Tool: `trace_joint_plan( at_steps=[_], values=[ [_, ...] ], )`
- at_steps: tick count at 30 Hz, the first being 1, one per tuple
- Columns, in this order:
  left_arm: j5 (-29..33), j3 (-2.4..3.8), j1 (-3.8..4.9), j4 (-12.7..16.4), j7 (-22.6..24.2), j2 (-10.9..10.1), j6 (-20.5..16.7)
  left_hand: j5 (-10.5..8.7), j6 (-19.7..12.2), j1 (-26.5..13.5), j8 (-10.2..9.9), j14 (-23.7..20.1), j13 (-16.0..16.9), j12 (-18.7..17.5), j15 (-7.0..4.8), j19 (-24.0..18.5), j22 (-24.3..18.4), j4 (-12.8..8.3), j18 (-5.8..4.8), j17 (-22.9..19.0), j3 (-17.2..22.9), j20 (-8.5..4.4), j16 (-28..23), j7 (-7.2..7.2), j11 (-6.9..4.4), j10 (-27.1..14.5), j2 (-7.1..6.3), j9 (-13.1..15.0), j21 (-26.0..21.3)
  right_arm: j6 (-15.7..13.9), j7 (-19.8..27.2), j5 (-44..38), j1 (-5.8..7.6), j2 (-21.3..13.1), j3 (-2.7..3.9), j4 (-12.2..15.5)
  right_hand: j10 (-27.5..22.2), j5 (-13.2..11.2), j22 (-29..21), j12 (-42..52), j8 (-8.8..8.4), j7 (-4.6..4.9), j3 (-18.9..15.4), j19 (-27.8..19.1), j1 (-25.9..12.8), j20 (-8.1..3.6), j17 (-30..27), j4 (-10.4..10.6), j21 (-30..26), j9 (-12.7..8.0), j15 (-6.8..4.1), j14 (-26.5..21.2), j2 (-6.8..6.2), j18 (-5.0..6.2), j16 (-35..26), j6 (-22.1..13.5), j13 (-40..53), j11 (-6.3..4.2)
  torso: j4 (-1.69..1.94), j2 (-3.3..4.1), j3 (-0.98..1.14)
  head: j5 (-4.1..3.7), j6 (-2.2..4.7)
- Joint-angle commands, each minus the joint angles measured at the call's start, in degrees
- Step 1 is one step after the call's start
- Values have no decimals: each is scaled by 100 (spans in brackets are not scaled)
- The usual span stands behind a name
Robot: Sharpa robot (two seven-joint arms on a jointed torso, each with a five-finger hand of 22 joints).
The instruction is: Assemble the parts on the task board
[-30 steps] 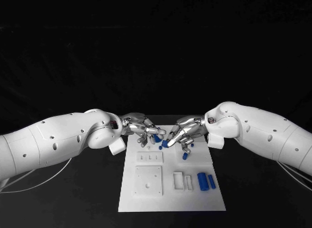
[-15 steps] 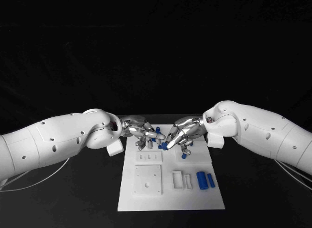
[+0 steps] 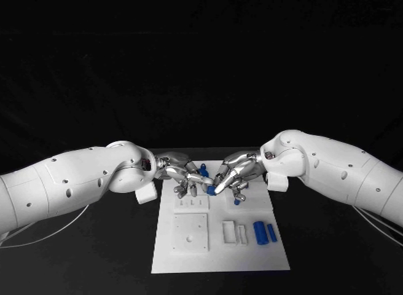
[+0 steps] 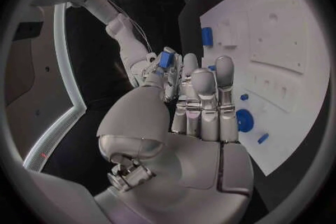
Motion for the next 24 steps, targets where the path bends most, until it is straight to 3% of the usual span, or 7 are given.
trace_joint_plan(
  at_steps=[1, 2, 3, 7, 16, 20, 24],
  values=[
    [132, 2, 2, 23, 72, -4, 262, -582, -24, -117, -7, -33, -9, -31, 4, -46, 14, 135, -20, -7, 56, 7, 43, 5, 18, -36, -95, 24, -28, 155, -17, 11, -1, 4, -4, 16, -41, 0, 5, -33, 17, -1, 14, -20, 0, 23, 4, -24, -35, 25, 1, -23, 63, 13, -34, 58, -7, -12, 0, 3, 3, -2, -4],
    [139, 1, 2, 24, 70, -6, 270, -787, -23, -151, -6, -34, -9, -29, 3, -46, 20, 208, -20, -10, 146, 8, 45, 5, 22, -37, -156, 34, -30, 156, -18, 10, -1, 4, -5, 16, -41, 4, 14, -29, 17, -1, 15, -22, 2, 25, 4, -29, -36, 27, 2, -25, 62, 15, -34, 57, -4, -13, 0, 3, 3, -2, -4],
    [153, 1, 2, 25, 66, -9, 283, -828, -25, -169, -6, -35, -9, -27, 2, -44, 27, 280, -18, -13, 252, 10, 48, 5, 27, -40, -222, 46, -32, 157, -20, 8, -1, 3, -5, 16, -41, 4, 15, -29, 17, -1, 15, -22, 3, 25, 4, -29, -36, 27, 2, -25, 62, 15, -34, 57, -3, -13, 0, 3, 4, -3, -4],
    [215, -6, 2, 26, 39, -21, 328, -620, -110, -160, -14, -43, -21, -51, 23, -49, 44, 337, -14, -17, 339, 19, 58, 35, 40, -98, -257, 14, -42, 166, -27, -9, -1, 3, -7, 16, -41, 4, 15, -29, 17, -1, 15, -22, 3, 25, 4, -29, -36, 27, 2, -25, 62, 15, -34, 57, -3, -13, -3, 3, 4, 6, -1],
    [212, -28, 0, 48, -18, -22, 547, -519, -125, -103, -12, -65, -51, -59, 35, -64, 91, 189, -4, -22, 249, 35, 94, 47, 52, -123, -175, -111, -53, 174, -23, -30, -1, 6, -9, 13, -49, 20, 47, -28, 18, 0, 22, -32, 6, 29, 0, -44, -47, 31, 5, -34, 63, 23, -41, 60, -1, -14, -1, 6, 2, -3, -16],
    [163, -34, 0, 62, -37, -23, 639, -203, -116, -4, -11, -69, -63, -67, 34, -66, 104, 26, -7, -24, 193, 33, 104, 46, 48, -119, -118, -138, -58, 177, -26, -45, -1, 11, -10, 10, -49, 20, 47, -28, 18, 0, 22, -32, 6, 29, 0, -44, -47, 31, 5, -34, 63, 23, -41, 60, -1, -14, 1, 7, 2, -3, -26],
    [131, -38, -1, 73, -38, -17, 700, 278, -97, 130, -10, -77, -81, -81, 27, -73, 119, -192, -14, -26, 107, 28, 113, 42, 41, -108, -27, -175, -68, 181, -26, -71, -1, 20, -11, 11, -50, 40, 62, -25, 19, -1, 24, -34, 4, 31, -3, -49, -53, 34, 5, -37, 60, 26, -45, 66, 2, -17, -2, 6, 0, -1, -28]
  ],
)
